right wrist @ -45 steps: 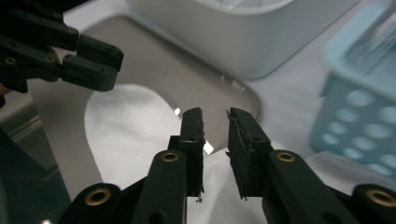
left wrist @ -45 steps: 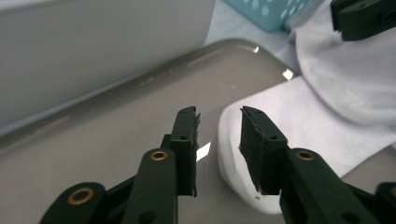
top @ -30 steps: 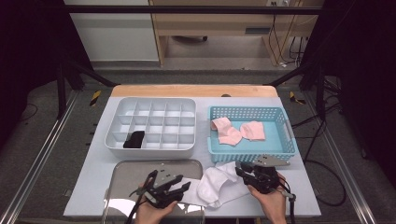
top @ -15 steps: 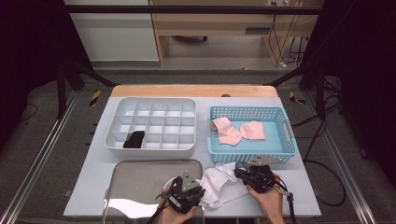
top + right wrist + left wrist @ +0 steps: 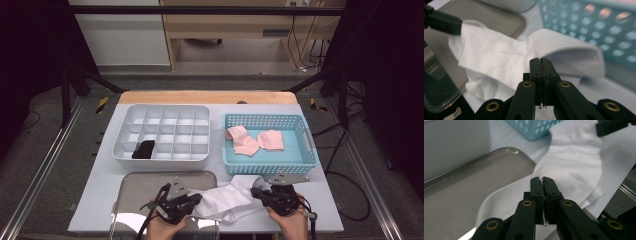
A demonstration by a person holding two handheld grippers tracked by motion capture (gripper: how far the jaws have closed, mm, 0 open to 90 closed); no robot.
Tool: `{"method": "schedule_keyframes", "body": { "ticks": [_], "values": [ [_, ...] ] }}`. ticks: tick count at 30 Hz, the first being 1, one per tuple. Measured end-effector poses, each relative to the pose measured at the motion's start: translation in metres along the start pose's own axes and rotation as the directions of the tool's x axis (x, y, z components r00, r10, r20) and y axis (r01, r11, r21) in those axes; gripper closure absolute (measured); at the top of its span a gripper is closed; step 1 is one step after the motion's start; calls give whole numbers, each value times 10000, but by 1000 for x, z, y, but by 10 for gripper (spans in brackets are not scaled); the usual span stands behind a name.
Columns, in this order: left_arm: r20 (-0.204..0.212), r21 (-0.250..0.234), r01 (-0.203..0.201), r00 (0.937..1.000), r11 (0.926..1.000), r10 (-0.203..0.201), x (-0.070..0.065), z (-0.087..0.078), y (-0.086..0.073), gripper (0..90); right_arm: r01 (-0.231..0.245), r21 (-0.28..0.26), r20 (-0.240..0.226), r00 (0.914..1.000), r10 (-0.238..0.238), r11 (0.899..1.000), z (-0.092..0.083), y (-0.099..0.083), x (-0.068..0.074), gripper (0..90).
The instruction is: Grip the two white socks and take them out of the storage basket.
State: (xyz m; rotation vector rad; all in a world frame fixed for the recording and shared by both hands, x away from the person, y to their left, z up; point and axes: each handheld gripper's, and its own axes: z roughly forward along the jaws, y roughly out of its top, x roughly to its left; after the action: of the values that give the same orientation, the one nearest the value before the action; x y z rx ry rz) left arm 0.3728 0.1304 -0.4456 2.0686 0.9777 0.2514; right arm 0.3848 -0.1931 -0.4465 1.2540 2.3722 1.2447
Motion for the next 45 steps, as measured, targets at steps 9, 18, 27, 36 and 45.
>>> {"method": "schedule_keyframes", "body": {
  "ticks": [9, 18, 27, 36, 45],
  "values": [
    [47, 167, 154, 9999, 9997, -155, 11, 4, -13, 766, -21, 644, -56, 10000, 25, 9979, 16, -9, 13, 809],
    [11, -125, 218, 9998, 9997, -218, 7, -5, -25, 625, -320, -495, 490, 9982, 344, 9983, 3, 5, -4, 688],
    [-185, -22, 112, 9998, 9999, -113, 2, 7, -33, 829, -750, 164, 834, 9938, 734, 9971, 40, 10, -13, 759],
    [-154, -479, 203, 9997, 9986, -210, 6, -3, -28, 860, -407, -173, 709, 9966, 418, 9990, 21, 9, -11, 896],
    [-154, -469, 432, 9989, 9980, -439, 14, -4, -24, 859, -732, 532, 442, 9965, 708, 9959, -2, -15, 7, 894]
  ]
}}
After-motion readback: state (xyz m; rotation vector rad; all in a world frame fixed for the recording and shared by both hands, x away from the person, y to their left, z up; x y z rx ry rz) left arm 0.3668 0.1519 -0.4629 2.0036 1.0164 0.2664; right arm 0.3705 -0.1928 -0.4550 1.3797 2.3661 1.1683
